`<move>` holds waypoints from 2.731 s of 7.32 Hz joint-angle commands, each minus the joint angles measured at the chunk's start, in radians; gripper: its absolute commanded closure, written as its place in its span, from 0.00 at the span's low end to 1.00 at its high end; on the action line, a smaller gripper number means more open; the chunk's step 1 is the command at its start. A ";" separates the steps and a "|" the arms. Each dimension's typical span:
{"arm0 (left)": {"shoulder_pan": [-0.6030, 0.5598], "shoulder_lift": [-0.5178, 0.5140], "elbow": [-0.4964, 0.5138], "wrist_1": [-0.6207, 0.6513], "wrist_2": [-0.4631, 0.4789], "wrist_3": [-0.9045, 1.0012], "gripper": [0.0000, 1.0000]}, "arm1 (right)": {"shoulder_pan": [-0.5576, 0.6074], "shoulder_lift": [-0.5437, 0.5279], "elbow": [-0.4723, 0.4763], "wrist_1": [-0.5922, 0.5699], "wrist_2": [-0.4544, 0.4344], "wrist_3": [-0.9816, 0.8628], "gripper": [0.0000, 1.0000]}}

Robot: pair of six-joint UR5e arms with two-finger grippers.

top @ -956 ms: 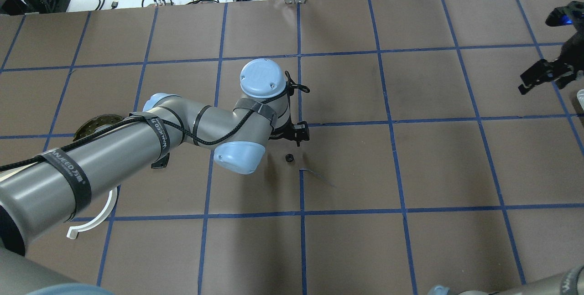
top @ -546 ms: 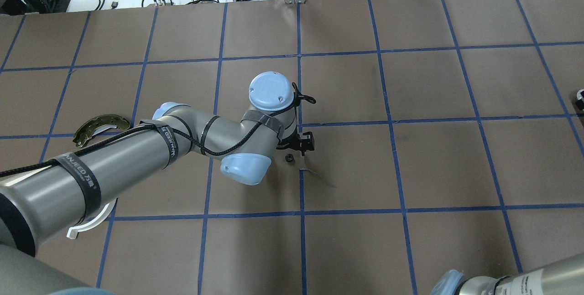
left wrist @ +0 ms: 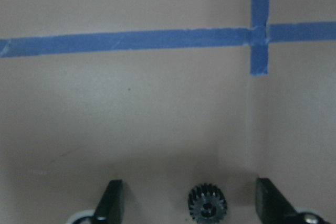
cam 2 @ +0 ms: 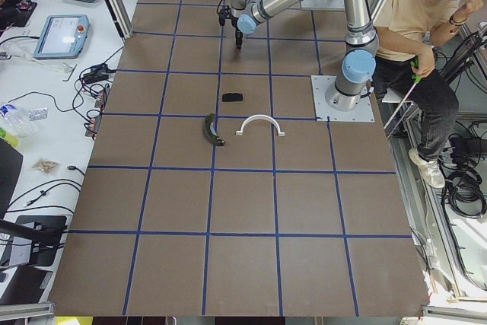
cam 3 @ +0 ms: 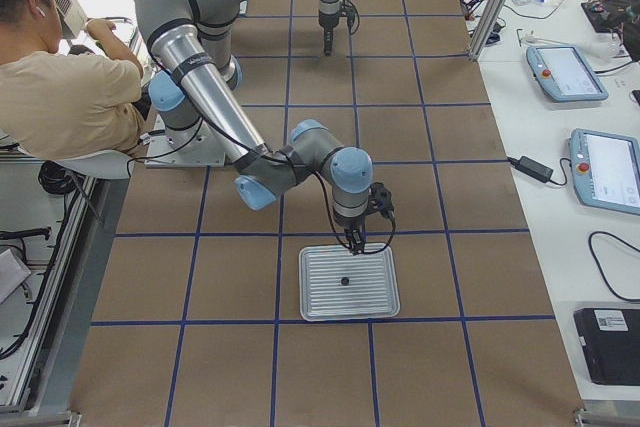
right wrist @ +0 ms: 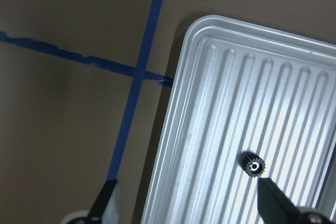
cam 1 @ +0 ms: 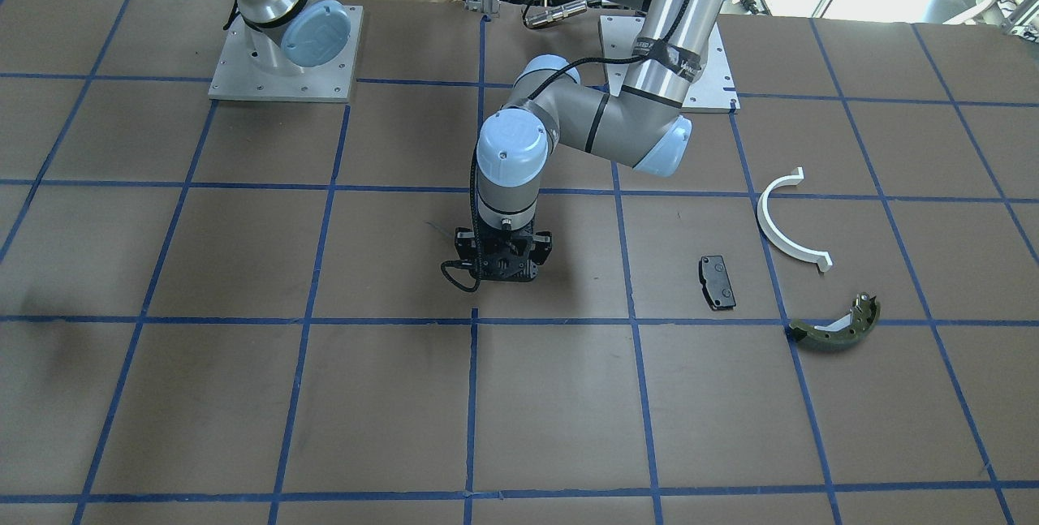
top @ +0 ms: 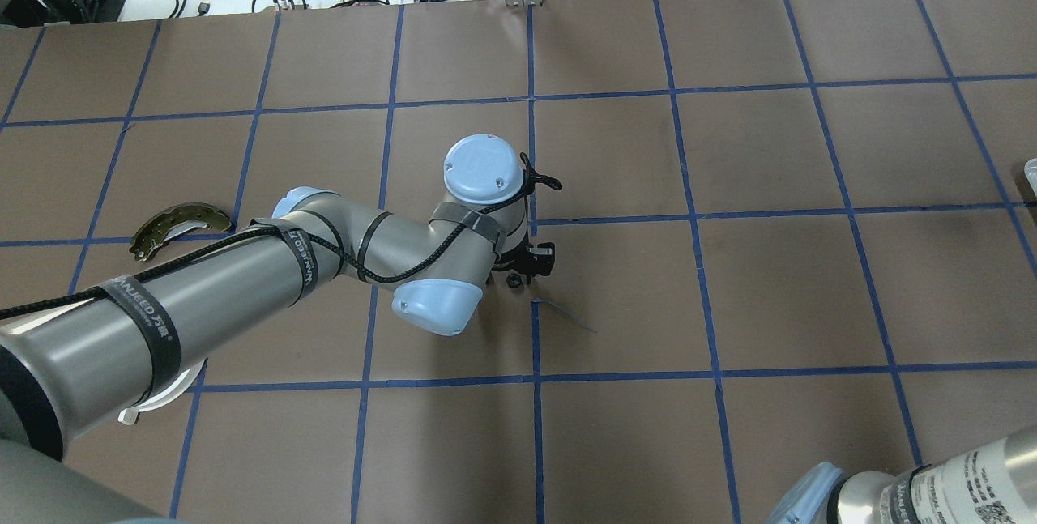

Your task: Place bearing gear from tray to pile

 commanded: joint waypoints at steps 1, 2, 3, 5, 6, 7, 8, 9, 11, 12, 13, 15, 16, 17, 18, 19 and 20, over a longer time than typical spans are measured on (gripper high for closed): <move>0.002 0.003 0.000 0.005 0.000 0.004 1.00 | -0.029 0.088 -0.055 -0.032 0.000 -0.048 0.09; 0.005 0.009 -0.002 0.005 0.000 0.006 1.00 | -0.042 0.129 -0.093 -0.032 0.003 -0.050 0.09; 0.012 0.020 0.000 0.003 -0.002 0.007 1.00 | -0.043 0.172 -0.124 -0.032 0.002 -0.071 0.09; 0.055 0.067 0.006 -0.016 0.006 0.079 1.00 | -0.043 0.191 -0.134 -0.032 0.000 -0.072 0.11; 0.105 0.112 -0.002 -0.064 0.006 0.134 1.00 | -0.045 0.205 -0.137 -0.032 0.002 -0.069 0.11; 0.170 0.153 -0.005 -0.126 0.009 0.209 1.00 | -0.045 0.221 -0.144 -0.032 0.000 -0.066 0.16; 0.236 0.196 -0.008 -0.192 0.020 0.277 1.00 | -0.045 0.225 -0.143 -0.032 -0.003 -0.061 0.24; 0.317 0.242 -0.017 -0.281 0.023 0.365 1.00 | -0.045 0.225 -0.138 -0.032 -0.007 -0.062 0.32; 0.473 0.305 -0.130 -0.268 0.041 0.590 1.00 | -0.045 0.226 -0.137 -0.032 -0.027 -0.062 0.38; 0.579 0.325 -0.158 -0.259 0.085 0.730 1.00 | -0.045 0.226 -0.137 -0.032 -0.029 -0.062 0.40; 0.668 0.330 -0.172 -0.259 0.086 0.836 1.00 | -0.045 0.226 -0.137 -0.032 -0.046 -0.064 0.44; 0.820 0.299 -0.195 -0.227 0.081 0.949 1.00 | -0.045 0.228 -0.137 -0.032 -0.061 -0.064 0.50; 0.843 0.289 -0.201 -0.218 0.069 0.954 1.00 | -0.045 0.226 -0.137 -0.032 -0.061 -0.064 0.55; 0.844 0.282 -0.216 -0.215 0.069 0.948 1.00 | -0.045 0.228 -0.135 -0.032 -0.061 -0.062 0.59; 0.844 0.276 -0.232 -0.178 0.069 0.946 1.00 | -0.045 0.228 -0.135 -0.032 -0.061 -0.062 0.69; 0.844 0.272 -0.235 -0.176 0.069 0.946 1.00 | -0.045 0.228 -0.135 -0.032 -0.061 -0.064 0.80; 0.844 0.269 -0.238 -0.176 0.068 0.943 1.00 | -0.045 0.226 -0.135 -0.032 -0.064 -0.064 1.00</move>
